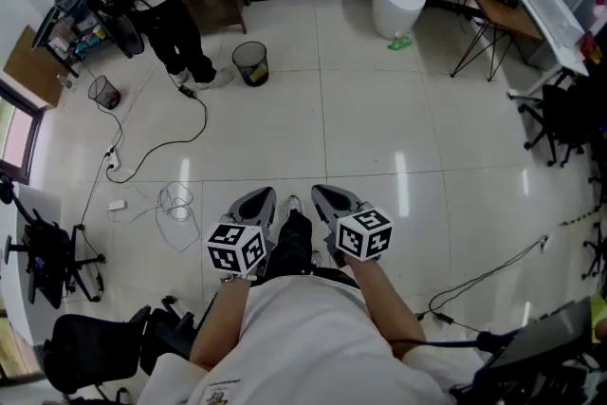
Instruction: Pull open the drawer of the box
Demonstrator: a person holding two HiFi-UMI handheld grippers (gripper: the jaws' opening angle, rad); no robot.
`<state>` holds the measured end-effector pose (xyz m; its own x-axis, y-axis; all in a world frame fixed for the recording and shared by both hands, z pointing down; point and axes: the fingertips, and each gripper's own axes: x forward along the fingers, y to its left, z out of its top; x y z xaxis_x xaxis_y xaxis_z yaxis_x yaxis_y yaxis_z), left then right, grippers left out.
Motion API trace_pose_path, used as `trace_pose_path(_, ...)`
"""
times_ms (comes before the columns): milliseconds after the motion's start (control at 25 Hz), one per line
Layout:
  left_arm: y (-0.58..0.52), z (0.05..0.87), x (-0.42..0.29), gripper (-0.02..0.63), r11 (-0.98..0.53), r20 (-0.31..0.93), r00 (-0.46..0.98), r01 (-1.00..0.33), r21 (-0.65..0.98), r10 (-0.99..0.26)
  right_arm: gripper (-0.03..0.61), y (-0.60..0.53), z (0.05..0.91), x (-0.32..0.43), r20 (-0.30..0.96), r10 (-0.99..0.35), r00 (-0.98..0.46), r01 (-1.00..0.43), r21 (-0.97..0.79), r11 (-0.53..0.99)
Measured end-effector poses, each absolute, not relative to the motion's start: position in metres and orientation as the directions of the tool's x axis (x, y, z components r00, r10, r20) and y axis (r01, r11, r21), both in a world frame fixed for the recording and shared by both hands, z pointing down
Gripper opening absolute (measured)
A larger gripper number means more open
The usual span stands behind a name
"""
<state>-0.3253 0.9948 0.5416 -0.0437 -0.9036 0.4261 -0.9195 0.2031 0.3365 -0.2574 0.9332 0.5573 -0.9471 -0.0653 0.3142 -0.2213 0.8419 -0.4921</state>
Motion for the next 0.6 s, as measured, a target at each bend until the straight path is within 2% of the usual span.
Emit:
trace_pose_path(200,0.941,0.541,-0.308,0.002,0.071,0.404,0.079,-0.936,0.344,-0.911,-0.012,0.887,0.557,-0.228,0.313,-0.208,-0.927,-0.345,-0.485,0.803)
trace_pose_path(600,0.813,0.535,-0.278,0.002,-0.119,0.383,0.263,-0.925,0.360,-0.885,-0.012,0.778,0.555,-0.192,0.339,-0.381,-0.861,-0.505,-0.465,0.727)
